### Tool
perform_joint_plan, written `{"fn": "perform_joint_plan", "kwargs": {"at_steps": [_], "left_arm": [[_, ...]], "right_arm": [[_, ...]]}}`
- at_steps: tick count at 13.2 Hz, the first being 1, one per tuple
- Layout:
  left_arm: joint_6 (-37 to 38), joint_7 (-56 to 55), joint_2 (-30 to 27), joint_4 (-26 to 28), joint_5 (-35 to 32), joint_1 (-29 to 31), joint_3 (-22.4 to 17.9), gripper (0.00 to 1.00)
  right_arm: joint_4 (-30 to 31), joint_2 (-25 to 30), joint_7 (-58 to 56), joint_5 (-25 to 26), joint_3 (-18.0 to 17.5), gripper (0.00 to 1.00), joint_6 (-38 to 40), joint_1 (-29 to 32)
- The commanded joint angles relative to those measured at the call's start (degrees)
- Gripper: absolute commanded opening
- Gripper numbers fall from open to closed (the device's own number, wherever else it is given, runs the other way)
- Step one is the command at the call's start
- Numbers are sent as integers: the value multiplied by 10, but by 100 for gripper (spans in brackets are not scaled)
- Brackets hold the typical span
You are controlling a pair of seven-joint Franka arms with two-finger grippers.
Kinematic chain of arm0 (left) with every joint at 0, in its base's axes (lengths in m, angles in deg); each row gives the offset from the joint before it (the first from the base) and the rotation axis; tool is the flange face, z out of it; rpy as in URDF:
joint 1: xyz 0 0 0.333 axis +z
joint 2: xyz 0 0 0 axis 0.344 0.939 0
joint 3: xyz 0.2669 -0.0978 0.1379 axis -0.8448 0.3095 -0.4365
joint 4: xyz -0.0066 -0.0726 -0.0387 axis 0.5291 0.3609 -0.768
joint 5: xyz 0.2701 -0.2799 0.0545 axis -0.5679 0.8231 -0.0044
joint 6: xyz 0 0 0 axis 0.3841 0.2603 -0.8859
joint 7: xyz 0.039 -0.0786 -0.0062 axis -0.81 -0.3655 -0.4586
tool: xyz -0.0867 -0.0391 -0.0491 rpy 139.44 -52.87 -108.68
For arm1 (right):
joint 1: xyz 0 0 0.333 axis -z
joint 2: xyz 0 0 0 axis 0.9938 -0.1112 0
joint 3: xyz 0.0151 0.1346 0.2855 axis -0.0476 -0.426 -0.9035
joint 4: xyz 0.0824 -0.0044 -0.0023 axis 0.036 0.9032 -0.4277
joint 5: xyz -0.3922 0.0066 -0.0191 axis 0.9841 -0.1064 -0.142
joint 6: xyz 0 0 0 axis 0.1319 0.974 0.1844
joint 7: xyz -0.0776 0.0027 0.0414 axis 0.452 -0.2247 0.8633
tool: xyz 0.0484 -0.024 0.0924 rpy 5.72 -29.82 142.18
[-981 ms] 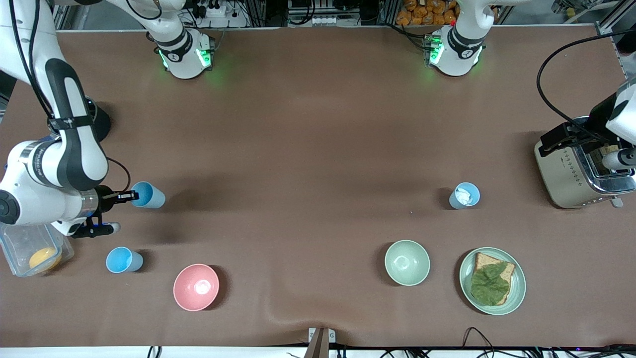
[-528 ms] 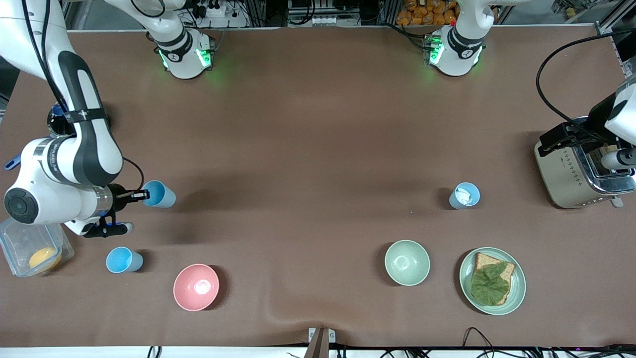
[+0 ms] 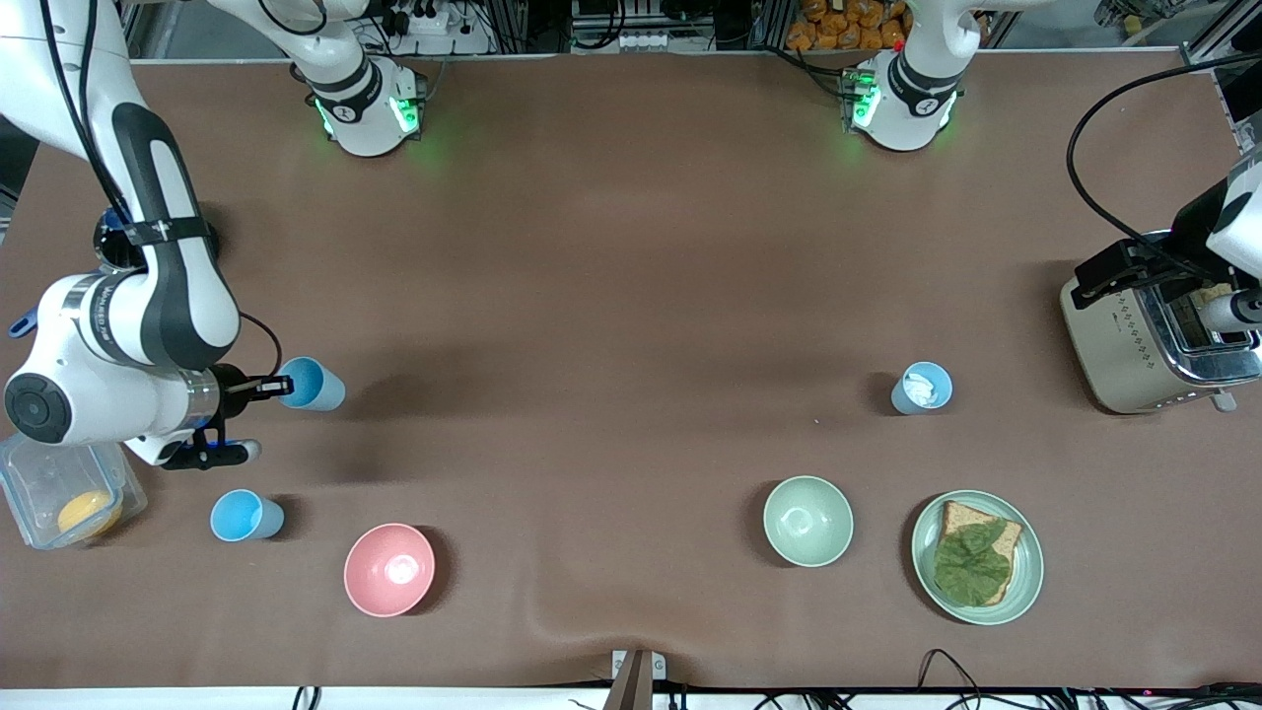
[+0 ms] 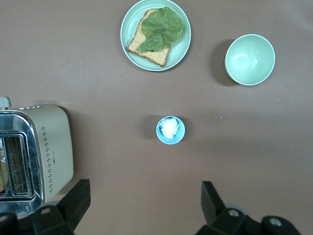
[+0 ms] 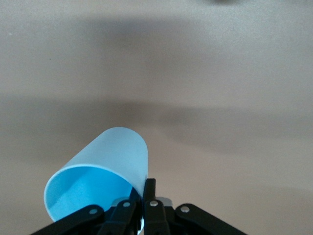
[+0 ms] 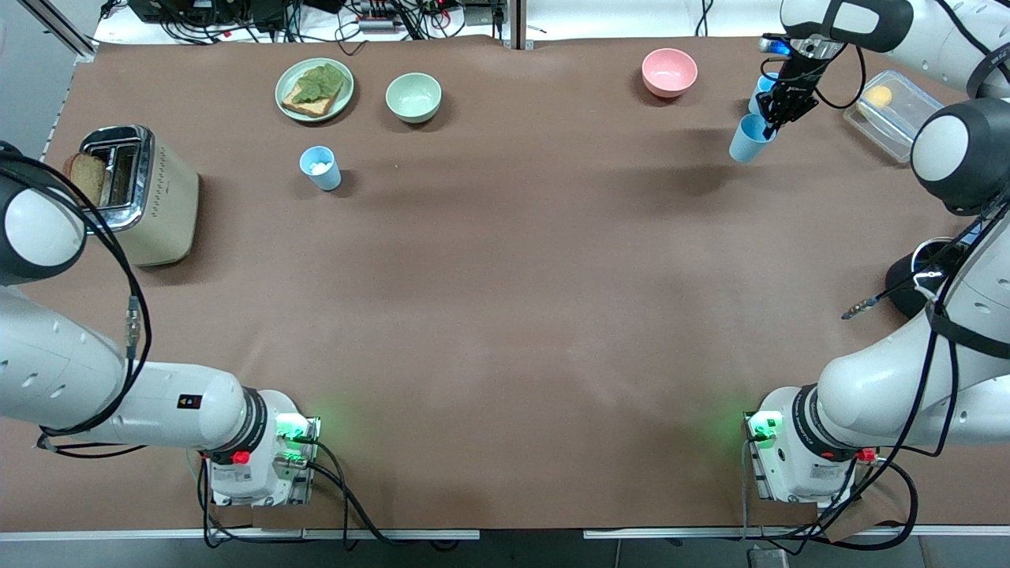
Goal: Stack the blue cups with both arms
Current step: 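Lift the blue cup with the right gripper and hold it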
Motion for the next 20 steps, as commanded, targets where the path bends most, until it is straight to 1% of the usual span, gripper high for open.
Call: {"fn": "perform_joint_plan", "kwargs": {"at_steps": [1, 7, 16, 19, 20], "left_arm": [[4, 14, -7, -1, -8, 2, 2, 100], [5, 12, -7, -1, -10, 0, 3, 100], [5, 15, -10, 0, -11, 2, 2, 100], [7, 14, -7, 12, -8, 5, 2, 100], [2, 14, -5, 24, -7, 6, 2, 100]], "right_arm": [[3, 2, 4, -14, -3, 0, 3, 7], [5, -1, 3, -37, -2, 0, 5, 14], [6, -6, -4, -44, -2, 0, 4, 22], [6, -8, -5, -45, -2, 0, 4, 28], [6, -9, -12, -48, -2, 0, 3, 30]]}}
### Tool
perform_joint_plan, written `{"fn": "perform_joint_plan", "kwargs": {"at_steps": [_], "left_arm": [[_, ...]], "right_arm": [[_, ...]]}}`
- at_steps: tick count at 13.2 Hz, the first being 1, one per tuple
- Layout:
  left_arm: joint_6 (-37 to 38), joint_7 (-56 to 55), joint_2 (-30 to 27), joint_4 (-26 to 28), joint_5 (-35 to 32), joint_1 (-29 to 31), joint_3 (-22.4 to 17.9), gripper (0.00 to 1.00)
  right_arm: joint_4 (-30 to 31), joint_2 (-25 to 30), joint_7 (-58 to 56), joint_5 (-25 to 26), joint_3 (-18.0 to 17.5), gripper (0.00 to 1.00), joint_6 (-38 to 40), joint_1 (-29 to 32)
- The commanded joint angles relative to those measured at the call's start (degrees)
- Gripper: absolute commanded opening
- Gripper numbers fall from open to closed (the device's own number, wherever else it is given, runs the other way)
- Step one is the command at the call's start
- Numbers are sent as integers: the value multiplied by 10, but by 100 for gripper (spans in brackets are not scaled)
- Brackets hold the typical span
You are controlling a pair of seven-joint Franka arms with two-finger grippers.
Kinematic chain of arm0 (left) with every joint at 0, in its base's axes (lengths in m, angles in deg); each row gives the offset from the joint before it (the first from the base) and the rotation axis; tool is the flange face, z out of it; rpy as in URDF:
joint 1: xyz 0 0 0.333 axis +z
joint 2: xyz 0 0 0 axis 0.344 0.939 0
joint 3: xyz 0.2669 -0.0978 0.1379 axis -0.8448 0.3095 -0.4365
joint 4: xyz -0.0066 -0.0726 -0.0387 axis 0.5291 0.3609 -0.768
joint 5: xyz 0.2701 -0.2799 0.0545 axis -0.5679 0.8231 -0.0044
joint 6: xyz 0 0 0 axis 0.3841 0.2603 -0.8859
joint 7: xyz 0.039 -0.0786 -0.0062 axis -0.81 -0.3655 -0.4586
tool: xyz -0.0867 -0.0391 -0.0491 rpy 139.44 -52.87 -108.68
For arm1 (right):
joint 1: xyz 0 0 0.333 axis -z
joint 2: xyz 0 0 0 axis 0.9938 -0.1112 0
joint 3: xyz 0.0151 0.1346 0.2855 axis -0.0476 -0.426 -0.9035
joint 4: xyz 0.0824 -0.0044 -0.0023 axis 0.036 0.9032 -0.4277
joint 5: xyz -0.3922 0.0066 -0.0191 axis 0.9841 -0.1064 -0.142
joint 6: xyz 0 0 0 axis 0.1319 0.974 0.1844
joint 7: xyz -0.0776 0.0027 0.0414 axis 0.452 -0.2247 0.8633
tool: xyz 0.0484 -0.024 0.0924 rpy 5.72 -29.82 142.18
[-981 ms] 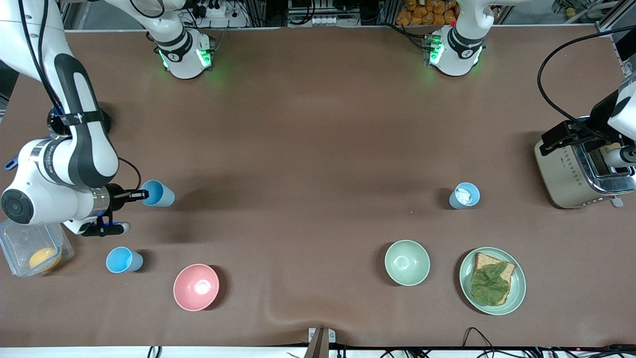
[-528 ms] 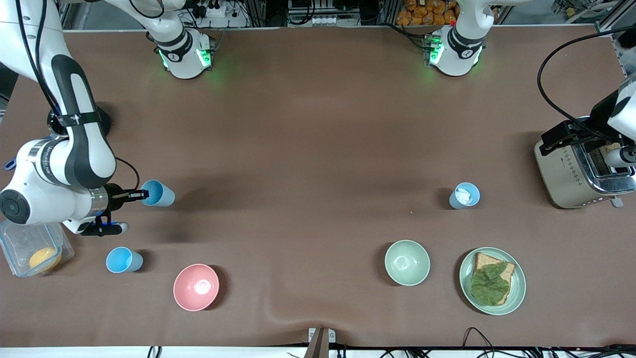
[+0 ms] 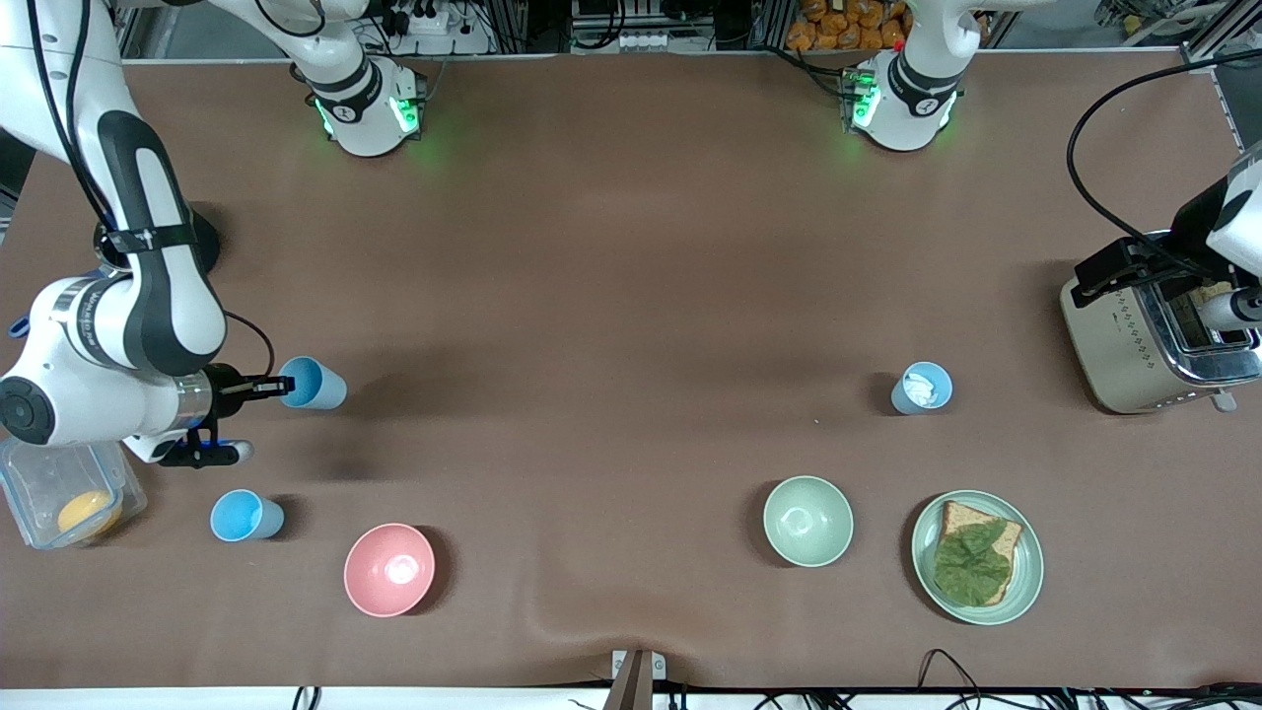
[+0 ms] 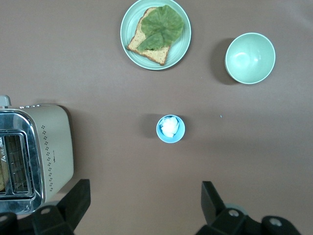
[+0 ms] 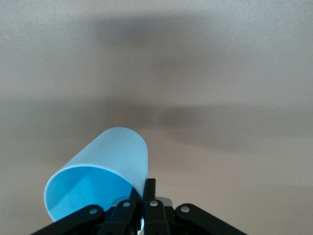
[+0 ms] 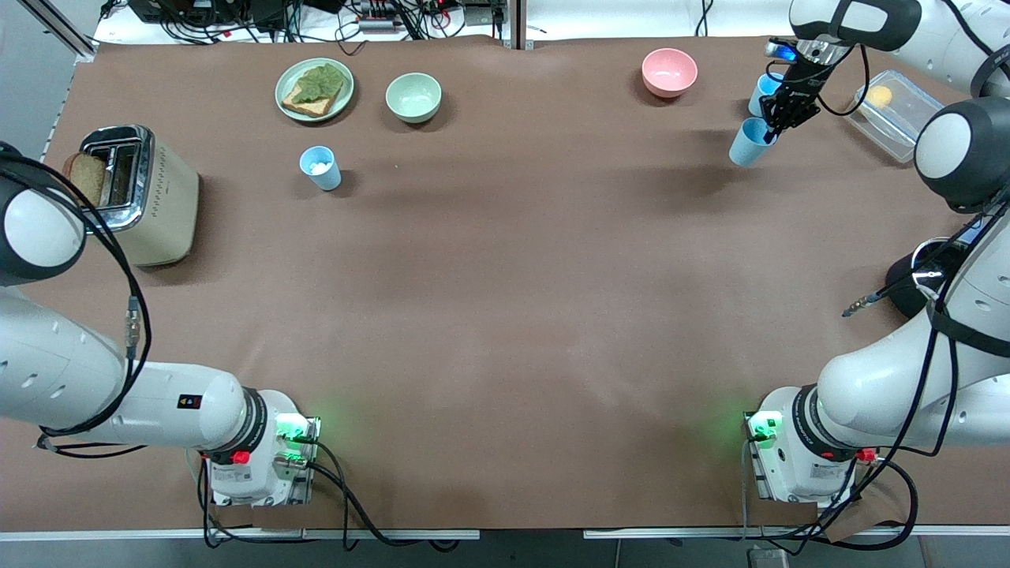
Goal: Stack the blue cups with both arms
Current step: 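Lift the blue cup with the right gripper and hold it, then reach the left gripper to the tissue-filled blue cup and grasp it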
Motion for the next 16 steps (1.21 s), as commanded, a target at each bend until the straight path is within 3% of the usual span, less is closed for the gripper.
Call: {"fn": "perform_joint_plan", "kwargs": {"at_steps": [1, 8, 16], "left_arm": [[-13, 13, -2, 35, -6, 5, 2, 100], [-254, 11, 7, 237, -3, 3, 2, 100], [-389, 10, 100, 294, -2, -1, 4, 100]], "right_arm": [[0, -2, -18, -22, -5, 0, 3, 14], [-1, -19, -68, -51, -5, 0, 0, 41], [-1, -25, -80, -58, -5, 0, 0, 50]]}}
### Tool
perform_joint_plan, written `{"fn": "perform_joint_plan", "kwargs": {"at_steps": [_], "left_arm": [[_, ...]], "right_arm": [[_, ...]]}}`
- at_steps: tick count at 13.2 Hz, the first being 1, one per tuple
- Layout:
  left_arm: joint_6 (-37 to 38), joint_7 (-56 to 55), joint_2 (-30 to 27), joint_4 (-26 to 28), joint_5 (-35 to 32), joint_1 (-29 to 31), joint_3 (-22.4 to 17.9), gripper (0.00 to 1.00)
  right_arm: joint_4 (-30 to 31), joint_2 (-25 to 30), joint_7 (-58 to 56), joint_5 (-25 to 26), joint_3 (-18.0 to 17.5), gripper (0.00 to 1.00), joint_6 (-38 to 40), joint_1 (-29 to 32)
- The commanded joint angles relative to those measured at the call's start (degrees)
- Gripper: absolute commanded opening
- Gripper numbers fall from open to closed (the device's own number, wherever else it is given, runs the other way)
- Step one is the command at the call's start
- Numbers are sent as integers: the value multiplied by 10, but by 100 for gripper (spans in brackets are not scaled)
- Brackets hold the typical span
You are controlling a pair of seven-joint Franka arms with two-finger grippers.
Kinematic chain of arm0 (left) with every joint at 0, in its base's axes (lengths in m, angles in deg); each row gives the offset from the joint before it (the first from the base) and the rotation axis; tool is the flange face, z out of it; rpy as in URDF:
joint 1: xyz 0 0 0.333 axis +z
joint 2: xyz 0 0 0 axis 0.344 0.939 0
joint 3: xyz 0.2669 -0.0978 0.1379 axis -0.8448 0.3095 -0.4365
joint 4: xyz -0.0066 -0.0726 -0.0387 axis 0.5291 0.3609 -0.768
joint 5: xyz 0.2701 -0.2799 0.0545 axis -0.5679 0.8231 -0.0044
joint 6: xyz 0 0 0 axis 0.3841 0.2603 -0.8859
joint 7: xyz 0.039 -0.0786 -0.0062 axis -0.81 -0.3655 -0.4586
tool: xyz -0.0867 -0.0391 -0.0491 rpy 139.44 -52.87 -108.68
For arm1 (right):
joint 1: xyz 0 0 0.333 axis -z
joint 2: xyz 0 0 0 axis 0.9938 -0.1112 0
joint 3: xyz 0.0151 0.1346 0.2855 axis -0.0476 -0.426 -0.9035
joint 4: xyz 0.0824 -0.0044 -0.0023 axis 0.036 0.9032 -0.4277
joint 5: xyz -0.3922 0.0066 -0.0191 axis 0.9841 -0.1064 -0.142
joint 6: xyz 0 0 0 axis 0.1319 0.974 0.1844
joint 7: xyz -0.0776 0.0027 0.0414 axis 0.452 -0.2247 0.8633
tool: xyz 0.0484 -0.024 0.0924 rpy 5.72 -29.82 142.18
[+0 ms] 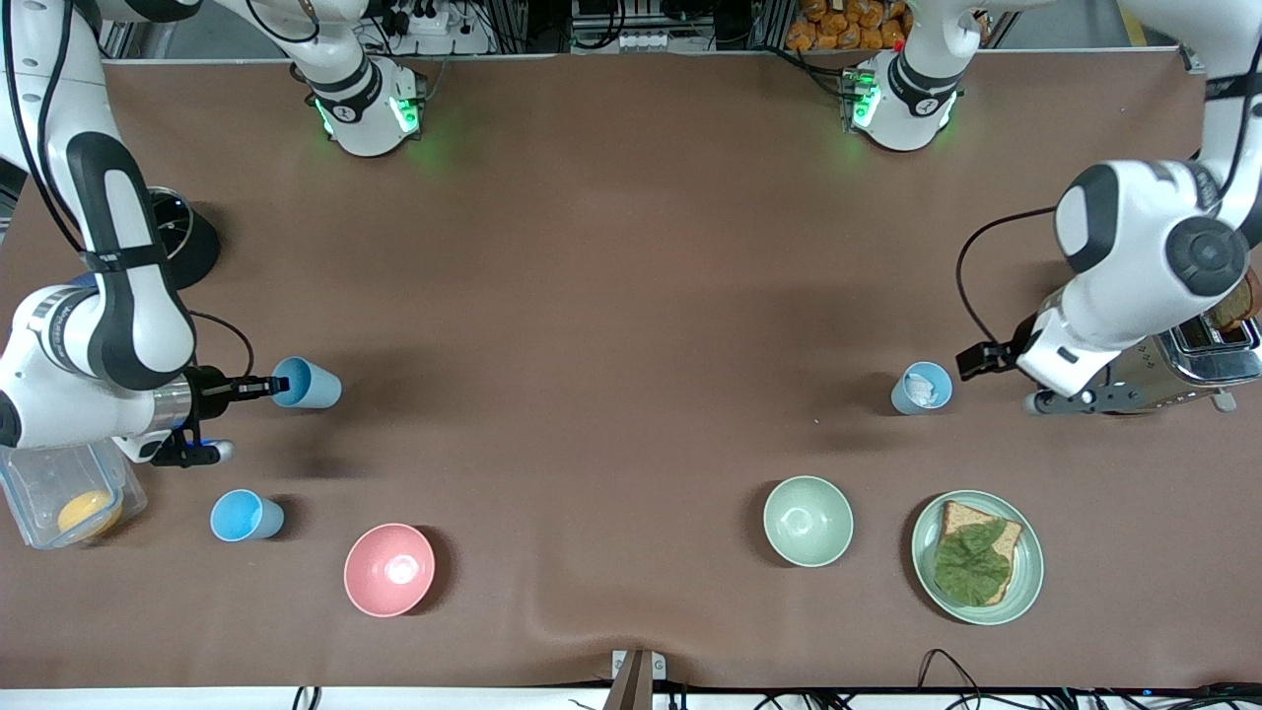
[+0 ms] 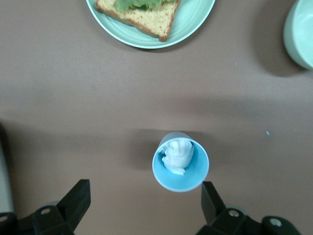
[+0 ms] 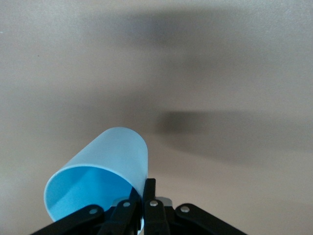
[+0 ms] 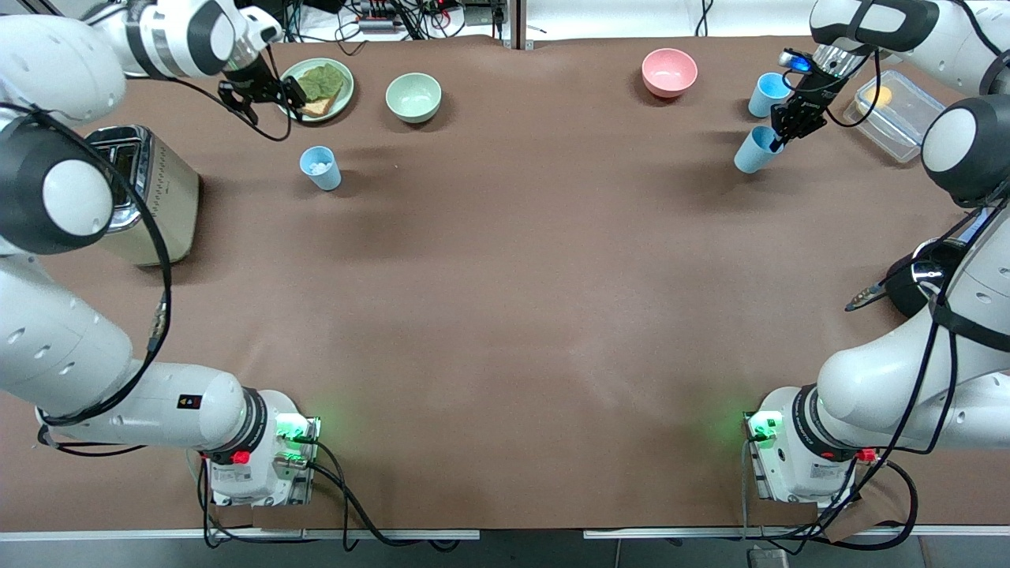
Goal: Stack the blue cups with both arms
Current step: 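Reach the left gripper to the tissue-filled blue cup and grasp it, then carry the tissue cup to the table middle and set it down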
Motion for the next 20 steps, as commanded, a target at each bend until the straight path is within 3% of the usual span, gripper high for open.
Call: {"fn": "perform_joint_plan", "kwargs": {"at_steps": [1, 5, 8, 9, 10, 14, 18, 20], "left_arm": [[-66, 10, 19, 34, -2, 0, 1, 100], [-154, 11, 35, 93, -2, 5, 1, 100], [-173, 11, 45, 111, -2, 5, 2, 100], [-173, 11, 49, 111, 0, 5, 3, 93], [-173, 11, 55, 111, 1, 5, 4, 78], [-181, 7, 64, 107, 2, 3, 12, 3], [-180, 3, 57, 102, 2, -1, 16, 0], [-178, -30, 42, 92, 9, 0, 56, 0]], "right_arm": [[-2, -1, -11, -13, -7, 0, 1, 11], [-2, -1, -12, -13, -7, 0, 1, 12], [-2, -3, -24, -13, -7, 0, 0, 12], [-2, -3, -24, -13, -7, 0, 0, 12], [-2, -3, -24, -13, -7, 0, 0, 12], [-2, -2, -24, -13, -7, 0, 1, 8], [-2, -2, -24, -13, -7, 0, 2, 7], [-2, -1, -24, -13, -7, 0, 4, 5]]}}
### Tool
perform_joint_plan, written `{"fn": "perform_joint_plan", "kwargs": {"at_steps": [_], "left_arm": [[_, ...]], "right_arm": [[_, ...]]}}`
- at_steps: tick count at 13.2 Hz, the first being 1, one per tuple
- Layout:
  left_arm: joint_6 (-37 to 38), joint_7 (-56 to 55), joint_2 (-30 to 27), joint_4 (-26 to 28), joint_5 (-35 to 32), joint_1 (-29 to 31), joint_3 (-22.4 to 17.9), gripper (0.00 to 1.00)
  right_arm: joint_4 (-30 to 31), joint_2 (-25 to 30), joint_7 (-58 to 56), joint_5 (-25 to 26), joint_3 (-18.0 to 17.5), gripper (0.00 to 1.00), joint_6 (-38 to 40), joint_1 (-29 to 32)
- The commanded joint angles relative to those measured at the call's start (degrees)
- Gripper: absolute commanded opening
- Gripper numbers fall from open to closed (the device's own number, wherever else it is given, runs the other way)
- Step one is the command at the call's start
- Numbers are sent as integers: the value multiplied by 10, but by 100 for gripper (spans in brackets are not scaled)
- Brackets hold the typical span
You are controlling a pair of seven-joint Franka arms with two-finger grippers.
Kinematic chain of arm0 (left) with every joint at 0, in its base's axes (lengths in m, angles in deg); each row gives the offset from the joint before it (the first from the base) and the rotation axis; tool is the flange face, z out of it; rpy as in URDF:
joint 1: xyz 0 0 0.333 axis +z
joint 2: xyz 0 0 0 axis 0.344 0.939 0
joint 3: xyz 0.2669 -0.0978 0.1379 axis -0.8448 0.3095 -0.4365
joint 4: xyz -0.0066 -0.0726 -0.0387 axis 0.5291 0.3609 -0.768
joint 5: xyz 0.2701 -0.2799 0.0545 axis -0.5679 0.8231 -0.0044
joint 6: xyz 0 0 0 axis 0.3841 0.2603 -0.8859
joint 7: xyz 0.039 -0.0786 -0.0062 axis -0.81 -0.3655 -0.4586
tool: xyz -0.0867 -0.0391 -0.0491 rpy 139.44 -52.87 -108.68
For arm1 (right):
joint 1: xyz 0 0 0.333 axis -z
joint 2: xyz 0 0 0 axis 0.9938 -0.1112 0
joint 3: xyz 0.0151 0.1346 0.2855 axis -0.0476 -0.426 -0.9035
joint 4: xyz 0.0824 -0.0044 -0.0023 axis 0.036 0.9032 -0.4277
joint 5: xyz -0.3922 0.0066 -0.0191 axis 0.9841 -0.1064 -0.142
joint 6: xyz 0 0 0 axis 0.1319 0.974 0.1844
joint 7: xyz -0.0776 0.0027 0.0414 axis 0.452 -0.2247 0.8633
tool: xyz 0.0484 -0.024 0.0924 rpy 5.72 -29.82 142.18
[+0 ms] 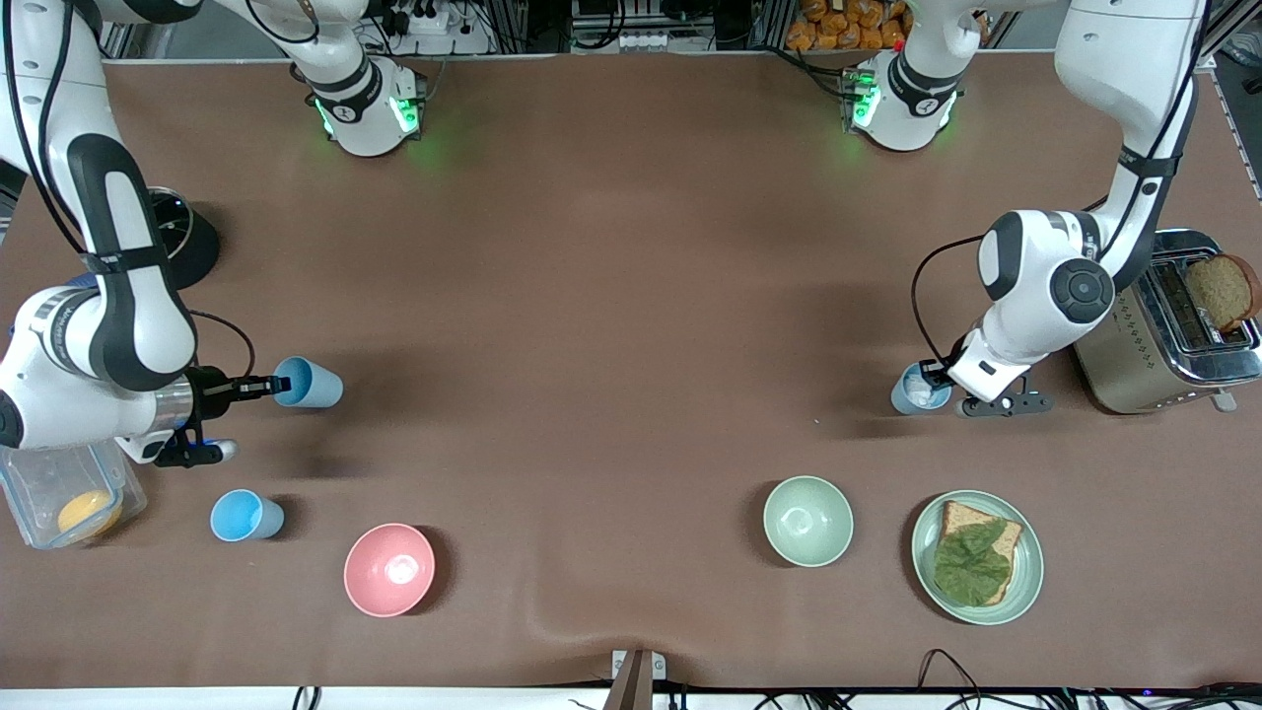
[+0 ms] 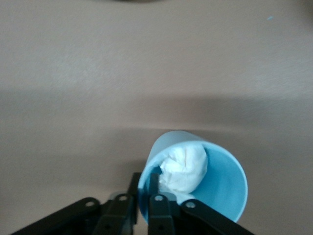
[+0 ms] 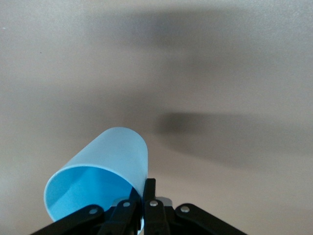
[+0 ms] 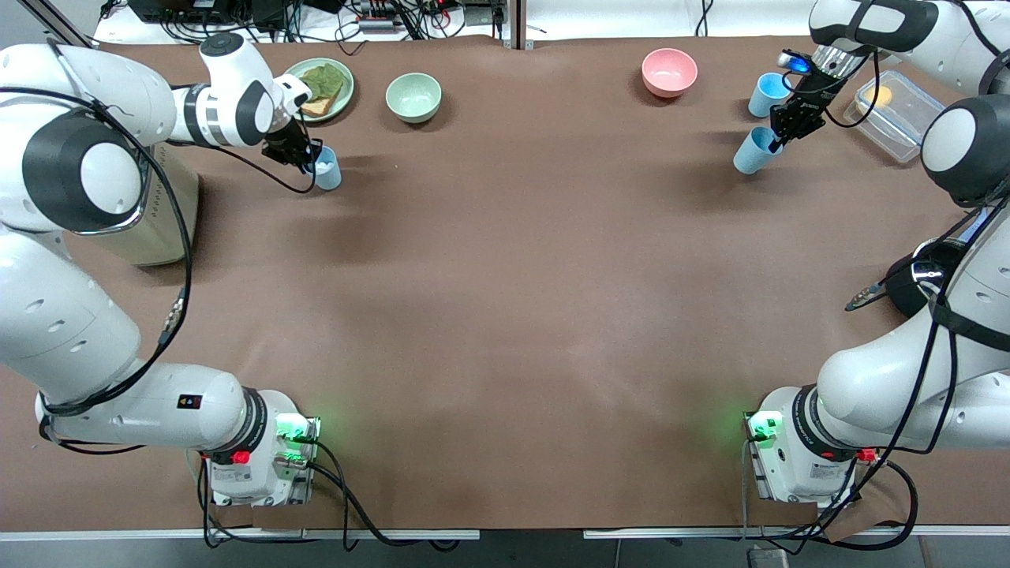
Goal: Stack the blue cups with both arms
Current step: 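Carry the tissue cup to the table middle and set it down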
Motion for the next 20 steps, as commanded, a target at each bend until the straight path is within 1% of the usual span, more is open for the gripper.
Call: {"fn": "perform_joint_plan", "kwargs": {"at_steps": [1, 4, 6, 8, 9, 14, 16, 18, 19, 20], "left_arm": [[4, -63, -24, -16, 8, -2, 49, 0], [25, -177, -26, -53, 8, -8, 118, 0], [57, -261, -15, -86, 8, -34, 144, 0], [69, -354, 12, -118, 6, -105, 147, 0], [69, -405, 32, -144, 2, -141, 144, 0], [75, -614, 144, -283, -1, -250, 142, 0], [76, -637, 167, -292, -1, -282, 139, 0], [76, -659, 181, -294, 1, -292, 139, 0], [76, -687, 188, -303, 0, -298, 139, 0], [76, -708, 195, -306, 0, -305, 139, 15]], "right_arm": [[-2, 1, -10, -12, -4, 0, 4, 3], [-2, 2, -9, -12, -4, 0, 7, 3], [-2, 6, -9, -12, -4, 0, 22, 2], [-6, 24, -8, -11, -5, 0, 59, 0], [-9, 36, -3, -11, -4, 0, 79, -8], [-10, 73, 0, -11, -5, 0, 161, -24], [-8, 80, 1, -11, -5, 0, 174, -27], [-11, 79, 1, -12, -5, 0, 168, -28], [-14, 79, 7, -12, -5, 0, 166, -37], [-15, 80, 21, -11, -4, 0, 160, -42]]}}
